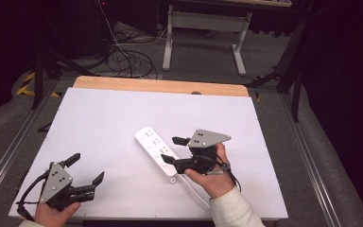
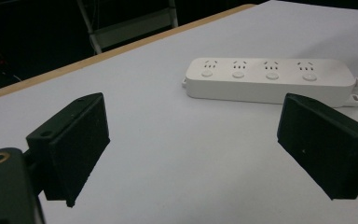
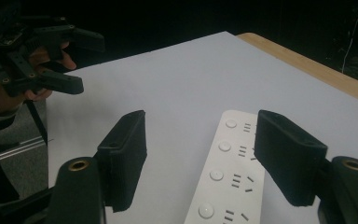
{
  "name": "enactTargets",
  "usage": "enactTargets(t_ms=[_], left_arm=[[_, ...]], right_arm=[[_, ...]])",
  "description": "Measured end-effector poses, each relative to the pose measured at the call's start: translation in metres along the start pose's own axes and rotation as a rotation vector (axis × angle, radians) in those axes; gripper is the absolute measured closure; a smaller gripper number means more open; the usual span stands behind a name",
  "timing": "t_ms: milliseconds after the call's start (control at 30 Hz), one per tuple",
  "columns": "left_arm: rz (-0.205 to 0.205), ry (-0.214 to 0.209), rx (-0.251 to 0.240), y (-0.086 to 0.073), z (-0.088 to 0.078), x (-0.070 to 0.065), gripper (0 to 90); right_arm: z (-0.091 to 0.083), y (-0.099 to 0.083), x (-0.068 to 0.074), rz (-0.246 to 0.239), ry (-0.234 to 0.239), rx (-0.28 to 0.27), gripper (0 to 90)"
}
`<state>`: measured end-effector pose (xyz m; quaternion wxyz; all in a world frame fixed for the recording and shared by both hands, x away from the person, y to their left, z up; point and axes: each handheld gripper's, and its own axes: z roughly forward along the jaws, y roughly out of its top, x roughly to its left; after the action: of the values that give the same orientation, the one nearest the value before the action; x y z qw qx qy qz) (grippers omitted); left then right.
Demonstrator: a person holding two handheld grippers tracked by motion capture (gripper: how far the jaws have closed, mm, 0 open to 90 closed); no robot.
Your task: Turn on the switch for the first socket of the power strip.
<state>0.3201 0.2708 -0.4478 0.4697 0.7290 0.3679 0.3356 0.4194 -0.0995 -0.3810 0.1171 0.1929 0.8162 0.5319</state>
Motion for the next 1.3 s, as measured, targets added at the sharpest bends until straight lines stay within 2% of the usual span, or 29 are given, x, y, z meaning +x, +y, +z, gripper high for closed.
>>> enactTargets(t_ms=[233, 367, 500, 733, 1067, 1300], left_arm=[[0.001, -0.001, -0.001, 0.0, 0.0, 0.0, 9.7], [0.002, -0.001, -0.002, 0.0, 0.0, 0.0, 9.7], [0.002, -0.001, -0.003, 0.0, 0.0, 0.0, 9.7], [0.01, 0.0, -0.002, 0.0, -0.001, 0.0, 9.7], [0.005, -0.002, -0.003, 0.0, 0.0, 0.0, 9.6], [0.005, -0.006, -0.004, 0.001, -0.001, 0.0, 9.6]], right_arm=[[-0.014, -0.003, -0.002, 0.013, -0.025, -0.029, 26.7], [-0.026, -0.006, -0.002, -0.003, -0.021, -0.035, 18.1], [-0.039, -0.01, -0.004, -0.02, -0.014, -0.042, 13.5], [-0.06, -0.02, -0.009, -0.01, -0.057, -0.049, 11.0], [-0.079, -0.045, -0.023, 0.024, -0.133, -0.068, 7.1], [-0.088, -0.063, -0.031, 0.048, -0.149, -0.07, 6.9]])
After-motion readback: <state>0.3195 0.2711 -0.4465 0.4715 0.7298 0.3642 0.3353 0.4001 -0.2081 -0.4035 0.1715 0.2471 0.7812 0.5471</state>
